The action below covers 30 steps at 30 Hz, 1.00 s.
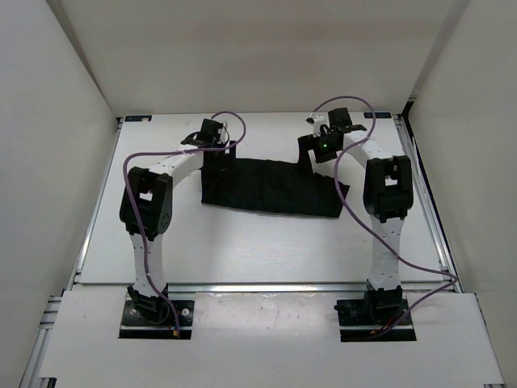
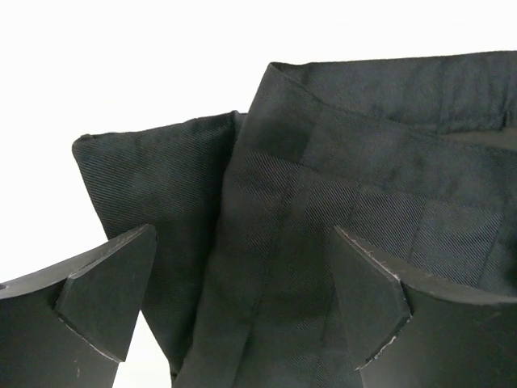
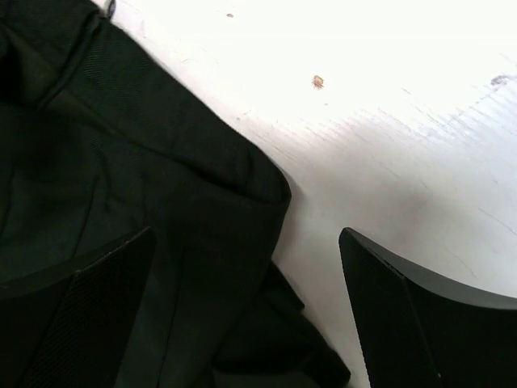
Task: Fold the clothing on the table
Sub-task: Fold the skirt
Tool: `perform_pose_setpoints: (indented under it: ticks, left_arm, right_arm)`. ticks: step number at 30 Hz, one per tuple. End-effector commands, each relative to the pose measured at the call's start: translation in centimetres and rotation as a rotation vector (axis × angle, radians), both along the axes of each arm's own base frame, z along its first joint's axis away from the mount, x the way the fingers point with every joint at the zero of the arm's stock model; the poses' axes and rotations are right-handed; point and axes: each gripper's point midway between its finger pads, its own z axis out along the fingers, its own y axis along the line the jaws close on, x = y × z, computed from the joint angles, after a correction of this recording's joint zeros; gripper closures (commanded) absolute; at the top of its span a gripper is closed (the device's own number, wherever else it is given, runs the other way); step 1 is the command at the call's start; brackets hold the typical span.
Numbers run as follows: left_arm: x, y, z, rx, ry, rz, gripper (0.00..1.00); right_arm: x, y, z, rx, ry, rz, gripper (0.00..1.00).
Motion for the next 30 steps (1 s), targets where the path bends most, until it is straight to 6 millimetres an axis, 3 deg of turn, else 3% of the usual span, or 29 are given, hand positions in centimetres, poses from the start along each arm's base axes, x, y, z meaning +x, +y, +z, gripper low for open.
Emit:
perform_pose_setpoints:
  ticks: [1,11,18,20,21,25,27,30]
  left_arm:
    - [2.0,0.6,3.4,0.022,-0.113,0.024,0.02]
    - [2.5,0.3,3.0,0.027,-0.104,0.015,0.01]
    - [2.4,0.1,1.7,0.017,-0.075,0.008,0.02]
    - [2.4,0.4,1.2,0.028,-0.064,0.006,0.02]
    - [2.6,0.2,1.3,0.026,-0.071,0.005,0.01]
    - [3.0,-0.4,1.3,-0.001,-0.085,-0.005,0.05]
    - [3.3,-0.8,1.4,-0.013,-0.095,-0.011,0.09]
    - [3.7,-1.4,1.4,-0.028,-0.113,-0.021,0.23]
  right_arm:
    - [2.7,-0.7,0.5,-0.09,-0.099,-0.039,0.01]
    - [2.1,0.1,-1.0,-0.128,-0.083,0.019,0.11]
    - [1.2,1.1,-1.6,-0.083,-0.049,0.058,0.48]
    - [1.2,1.4,-1.1,-0.074,-0.053,0.062,0.64]
    - [1.5,1.1,-1.2,-0.072,-0.053,0.051,0.67]
    - [1.5,1.3,-0.2,-0.052,-0.056,0.057,0.93]
    - [1.6,0.8,-0.1,-0.049,-0.055,0.05,1.0]
    - [1.5,0.9,-0.1,-0.042,-0.049,0.052,1.0]
